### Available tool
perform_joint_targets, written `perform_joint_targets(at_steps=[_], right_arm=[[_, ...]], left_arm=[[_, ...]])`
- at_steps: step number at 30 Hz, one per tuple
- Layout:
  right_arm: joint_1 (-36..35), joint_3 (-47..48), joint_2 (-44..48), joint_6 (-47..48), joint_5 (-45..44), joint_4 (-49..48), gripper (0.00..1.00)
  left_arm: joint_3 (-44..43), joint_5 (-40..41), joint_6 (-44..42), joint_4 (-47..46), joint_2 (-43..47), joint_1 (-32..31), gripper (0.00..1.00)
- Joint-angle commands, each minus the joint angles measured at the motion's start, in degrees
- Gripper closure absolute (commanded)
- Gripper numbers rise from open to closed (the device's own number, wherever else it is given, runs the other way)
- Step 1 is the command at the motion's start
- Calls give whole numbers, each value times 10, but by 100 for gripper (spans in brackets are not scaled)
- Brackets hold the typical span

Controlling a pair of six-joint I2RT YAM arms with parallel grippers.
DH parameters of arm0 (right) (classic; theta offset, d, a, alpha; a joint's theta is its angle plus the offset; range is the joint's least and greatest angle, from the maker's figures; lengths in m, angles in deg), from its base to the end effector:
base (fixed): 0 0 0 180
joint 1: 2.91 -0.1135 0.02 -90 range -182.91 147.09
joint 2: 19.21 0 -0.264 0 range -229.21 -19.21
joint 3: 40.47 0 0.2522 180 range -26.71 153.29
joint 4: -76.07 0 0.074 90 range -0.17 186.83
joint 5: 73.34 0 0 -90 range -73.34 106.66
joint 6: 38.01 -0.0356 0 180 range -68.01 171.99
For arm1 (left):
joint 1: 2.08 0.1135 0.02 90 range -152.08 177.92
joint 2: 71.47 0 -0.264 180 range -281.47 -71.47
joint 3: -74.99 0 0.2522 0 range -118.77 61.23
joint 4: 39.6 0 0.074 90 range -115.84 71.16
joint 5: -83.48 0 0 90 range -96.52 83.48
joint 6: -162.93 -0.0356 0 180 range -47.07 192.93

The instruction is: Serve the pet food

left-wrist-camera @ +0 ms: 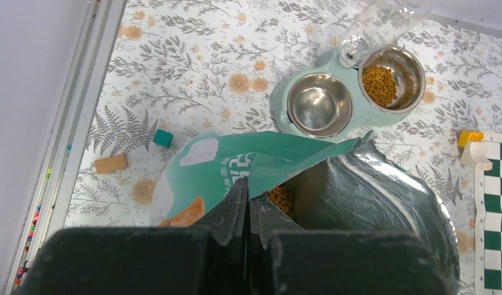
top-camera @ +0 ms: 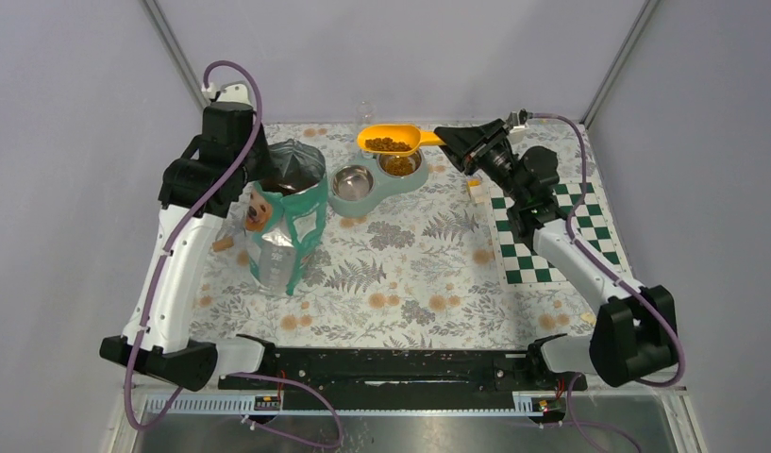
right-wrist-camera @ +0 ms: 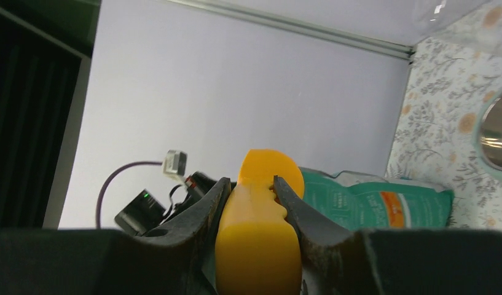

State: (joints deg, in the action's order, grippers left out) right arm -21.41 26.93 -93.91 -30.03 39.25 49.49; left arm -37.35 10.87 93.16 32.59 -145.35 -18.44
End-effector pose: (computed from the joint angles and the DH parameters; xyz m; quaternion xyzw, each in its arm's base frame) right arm 0.2815 0.1086 0.3714 0.1629 0.5666 0.6874 0.4241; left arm 0.2275 -0.0557 0.4640 -0.1007 0.8688 -0.0197 0.4844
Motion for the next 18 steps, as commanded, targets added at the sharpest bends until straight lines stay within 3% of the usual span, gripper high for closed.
perform_joint_targets(at_steps=[1,12,18], right_arm=[[7,44,-50,8,-6,-40,100],[4,110,-259,60,31,-81,100],[-7,156,-340,107,22,-54,100]], left_arm=[[5,16,8,-22,22,16,100],[19,-19,19,-22,30,23,100],[25,-23,29,-14,31,22,100]])
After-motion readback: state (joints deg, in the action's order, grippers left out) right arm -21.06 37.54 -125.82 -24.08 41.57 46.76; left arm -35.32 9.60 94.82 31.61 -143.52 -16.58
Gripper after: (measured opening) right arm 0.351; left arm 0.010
